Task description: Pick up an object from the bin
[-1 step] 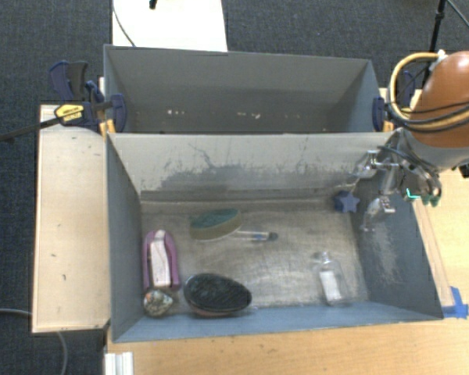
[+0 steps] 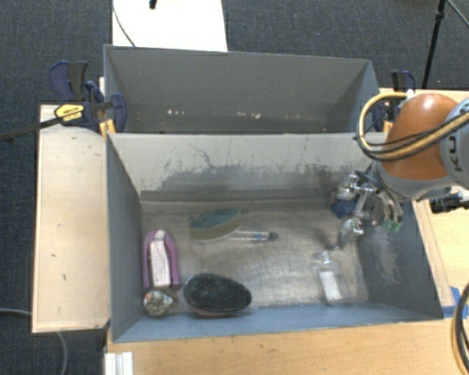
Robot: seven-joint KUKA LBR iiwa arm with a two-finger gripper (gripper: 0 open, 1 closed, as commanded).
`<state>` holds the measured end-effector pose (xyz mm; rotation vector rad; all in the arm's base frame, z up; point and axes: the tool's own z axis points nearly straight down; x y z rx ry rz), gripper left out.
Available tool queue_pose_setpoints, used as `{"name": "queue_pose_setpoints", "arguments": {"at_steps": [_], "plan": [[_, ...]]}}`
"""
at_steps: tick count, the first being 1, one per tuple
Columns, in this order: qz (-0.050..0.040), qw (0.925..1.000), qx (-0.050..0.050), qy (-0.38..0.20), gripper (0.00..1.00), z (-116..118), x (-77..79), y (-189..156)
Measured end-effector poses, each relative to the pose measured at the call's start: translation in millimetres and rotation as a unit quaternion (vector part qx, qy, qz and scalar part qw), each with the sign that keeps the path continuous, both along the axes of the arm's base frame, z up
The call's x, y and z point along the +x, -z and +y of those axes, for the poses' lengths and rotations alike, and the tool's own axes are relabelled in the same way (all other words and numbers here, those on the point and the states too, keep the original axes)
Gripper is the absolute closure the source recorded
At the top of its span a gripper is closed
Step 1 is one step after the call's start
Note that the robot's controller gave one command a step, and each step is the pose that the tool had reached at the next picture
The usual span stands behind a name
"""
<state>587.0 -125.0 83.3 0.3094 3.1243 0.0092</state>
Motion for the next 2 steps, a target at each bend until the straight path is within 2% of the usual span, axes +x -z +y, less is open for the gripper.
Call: {"name": "queue_pose_setpoints", "arguments": {"at_steps": [1,2], "plan": [[-0.0061,0.9999,0.003,-0.015,0.0,-15.6,3.3,-5.1],[-0.0063,0.9999,0.003,-0.015,1.0,-15.2,3.2,-4.4]]}}
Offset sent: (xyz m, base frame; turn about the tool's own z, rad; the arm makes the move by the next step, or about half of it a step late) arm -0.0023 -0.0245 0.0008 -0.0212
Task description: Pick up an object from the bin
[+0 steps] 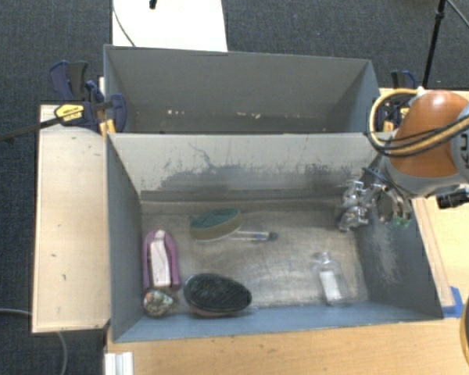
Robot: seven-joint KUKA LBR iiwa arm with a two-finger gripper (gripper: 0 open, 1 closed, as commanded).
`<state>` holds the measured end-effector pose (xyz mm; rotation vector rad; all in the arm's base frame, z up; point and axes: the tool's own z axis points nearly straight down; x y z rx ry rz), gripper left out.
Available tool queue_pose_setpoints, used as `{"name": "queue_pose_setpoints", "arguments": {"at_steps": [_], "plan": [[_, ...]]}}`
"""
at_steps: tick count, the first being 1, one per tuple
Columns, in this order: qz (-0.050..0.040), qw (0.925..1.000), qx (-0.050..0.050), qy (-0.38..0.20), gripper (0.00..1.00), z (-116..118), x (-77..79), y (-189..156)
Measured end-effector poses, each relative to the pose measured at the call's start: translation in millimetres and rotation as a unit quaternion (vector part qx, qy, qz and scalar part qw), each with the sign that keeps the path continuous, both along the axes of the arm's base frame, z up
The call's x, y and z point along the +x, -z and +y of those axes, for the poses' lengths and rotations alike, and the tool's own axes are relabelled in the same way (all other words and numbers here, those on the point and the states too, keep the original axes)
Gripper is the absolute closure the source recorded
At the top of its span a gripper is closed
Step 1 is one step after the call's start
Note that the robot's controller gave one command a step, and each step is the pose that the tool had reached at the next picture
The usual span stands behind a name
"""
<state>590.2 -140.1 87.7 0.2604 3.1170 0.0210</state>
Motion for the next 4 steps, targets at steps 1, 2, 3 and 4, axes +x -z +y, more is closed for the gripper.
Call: {"name": "queue_pose_setpoints", "arguments": {"at_steps": [1,2,3,4], "plan": [[0.0031,0.9999,-0.006,0.012,1.0,10.3,1.9,-32.2],[0.0051,0.9999,-0.006,0.011,0.0,8.9,0.6,-29.9],[0.004,0.9808,-0.008,-0.195,0.0,-3.0,-1.3,15.3],[0.0019,0.9806,-0.008,-0.196,1.0,-1.8,0.2,12.7]]}}
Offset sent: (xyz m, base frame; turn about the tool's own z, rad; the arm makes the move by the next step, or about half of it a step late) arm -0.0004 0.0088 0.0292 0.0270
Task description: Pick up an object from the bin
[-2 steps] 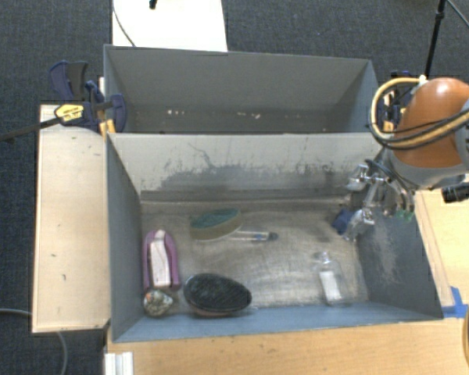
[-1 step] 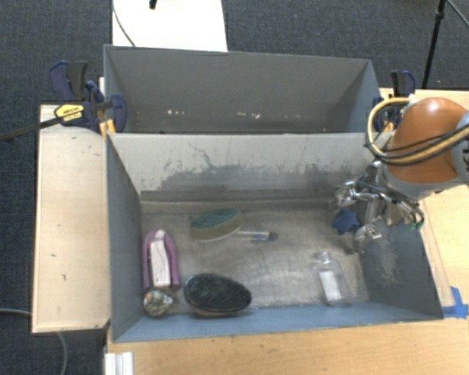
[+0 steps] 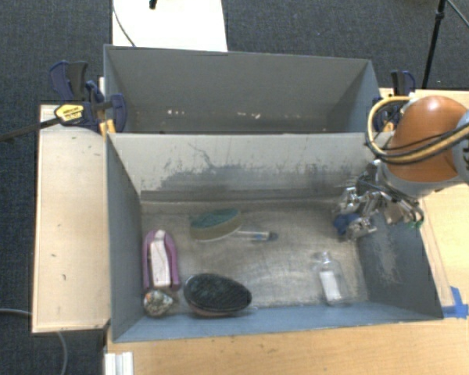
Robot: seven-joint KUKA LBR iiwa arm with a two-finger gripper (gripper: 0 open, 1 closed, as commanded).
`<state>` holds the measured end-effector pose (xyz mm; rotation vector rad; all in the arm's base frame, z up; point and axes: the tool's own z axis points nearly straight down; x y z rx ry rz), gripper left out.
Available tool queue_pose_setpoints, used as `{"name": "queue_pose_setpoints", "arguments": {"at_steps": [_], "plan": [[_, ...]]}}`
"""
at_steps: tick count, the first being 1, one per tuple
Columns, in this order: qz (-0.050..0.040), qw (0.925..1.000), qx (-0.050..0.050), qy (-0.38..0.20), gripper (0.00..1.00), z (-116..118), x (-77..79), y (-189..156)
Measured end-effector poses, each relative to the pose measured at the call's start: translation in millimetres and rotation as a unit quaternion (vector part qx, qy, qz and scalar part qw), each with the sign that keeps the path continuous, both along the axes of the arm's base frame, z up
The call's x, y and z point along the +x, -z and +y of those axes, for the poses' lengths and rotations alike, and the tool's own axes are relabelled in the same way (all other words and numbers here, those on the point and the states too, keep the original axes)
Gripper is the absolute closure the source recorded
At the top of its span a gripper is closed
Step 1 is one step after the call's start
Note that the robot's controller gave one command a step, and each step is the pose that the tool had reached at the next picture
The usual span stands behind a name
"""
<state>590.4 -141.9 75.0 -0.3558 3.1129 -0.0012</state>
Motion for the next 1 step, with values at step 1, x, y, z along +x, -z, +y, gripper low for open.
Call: {"name": "queue_pose_setpoints", "arguments": {"at_steps": [1], "plan": [[-0.0011,0.9976,-0.002,-0.07,1.0,-8.6,-24.1,-135.5]]}}
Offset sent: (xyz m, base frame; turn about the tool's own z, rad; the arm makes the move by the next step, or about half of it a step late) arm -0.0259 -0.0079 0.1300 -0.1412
